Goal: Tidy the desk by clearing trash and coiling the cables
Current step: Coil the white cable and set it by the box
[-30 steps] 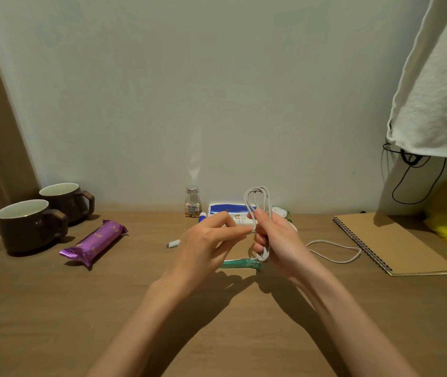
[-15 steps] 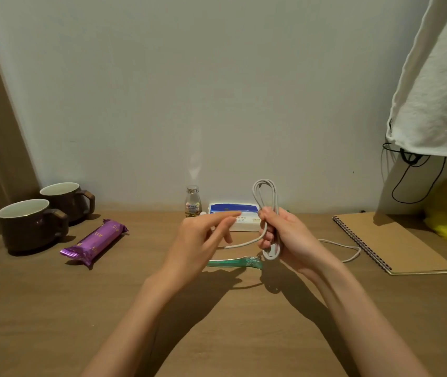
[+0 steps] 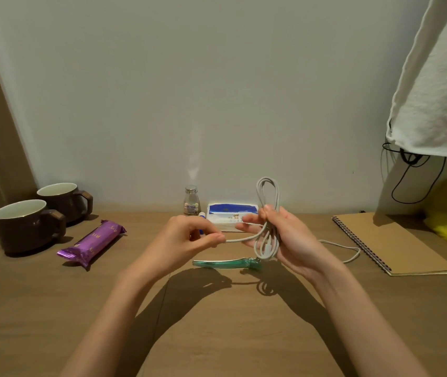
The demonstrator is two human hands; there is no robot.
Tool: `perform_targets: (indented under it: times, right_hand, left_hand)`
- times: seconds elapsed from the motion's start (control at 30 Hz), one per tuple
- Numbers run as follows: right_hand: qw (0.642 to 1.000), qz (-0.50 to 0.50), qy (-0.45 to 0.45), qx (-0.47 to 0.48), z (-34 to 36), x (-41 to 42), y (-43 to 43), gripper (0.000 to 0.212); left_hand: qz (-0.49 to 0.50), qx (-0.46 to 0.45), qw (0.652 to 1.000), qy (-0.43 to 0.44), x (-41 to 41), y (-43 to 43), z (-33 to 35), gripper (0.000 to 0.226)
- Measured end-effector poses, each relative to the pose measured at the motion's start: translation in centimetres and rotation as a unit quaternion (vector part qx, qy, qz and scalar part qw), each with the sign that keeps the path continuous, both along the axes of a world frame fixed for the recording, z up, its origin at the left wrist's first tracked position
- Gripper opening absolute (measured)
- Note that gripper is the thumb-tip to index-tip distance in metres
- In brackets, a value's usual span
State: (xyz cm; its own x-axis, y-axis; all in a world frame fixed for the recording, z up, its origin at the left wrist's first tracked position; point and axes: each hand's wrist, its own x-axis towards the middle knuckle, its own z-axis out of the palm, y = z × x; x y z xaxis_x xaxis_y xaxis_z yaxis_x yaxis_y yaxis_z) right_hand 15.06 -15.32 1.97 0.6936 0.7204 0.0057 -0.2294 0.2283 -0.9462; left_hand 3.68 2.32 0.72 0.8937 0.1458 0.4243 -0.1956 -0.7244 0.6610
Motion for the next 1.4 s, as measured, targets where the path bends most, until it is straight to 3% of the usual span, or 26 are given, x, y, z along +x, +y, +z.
perform_targets:
  times: [0.13,0.3,0.4,0.53,0.7,0.87,1.13,1.4]
  right_hand:
    - [0.994,-0.033,0.055,0.09,-0.2,0.6,0.1,0.02]
    - [0.995,-0.085,-0.047,0.033,-0.6,1.1,0.0,0.021]
    - [0.991,-0.069,-0.108,-0.046,-1.1,1.3,0.1,0.02]
    - [0.971,0.034,-0.18,-0.151,-1.6,0.6,0.1,0.024]
    - [0.958,0.122,-0.2,-0.165,-1.6,-0.9,0.5,0.022]
    - [0.94,0.12,-0.26,-0.185,-2.3,-1.1,1.0,0.022]
    - [0.958,0.171,-0.179,-0.147,-2.2,-0.8,0.8,0.02]
    - [0.96,0.157,-0.17,-0.159,-1.6,-0.5,0.3,0.018]
  left_hand:
    - [-0.01,-0.015,0.999,0.029,0.0,0.1,-0.1,0.016]
    - [-0.003,0.052,0.996,0.067,0.5,-0.2,-0.7,0.02]
    - [0.013,0.087,0.996,-0.009,0.7,-0.5,-0.7,0.015]
    - [0.02,0.151,0.981,-0.122,1.0,-0.6,-0.8,0.026]
    - [0.028,0.182,0.97,-0.158,1.3,-0.4,-1.1,0.025]
    - [0.017,0.154,0.976,-0.155,1.2,-0.9,-1.3,0.025]
    - [0.027,0.138,0.978,-0.155,1.1,-0.5,-0.9,0.029]
    - [0.028,0.174,0.972,-0.158,1.0,0.2,-1.1,0.023]
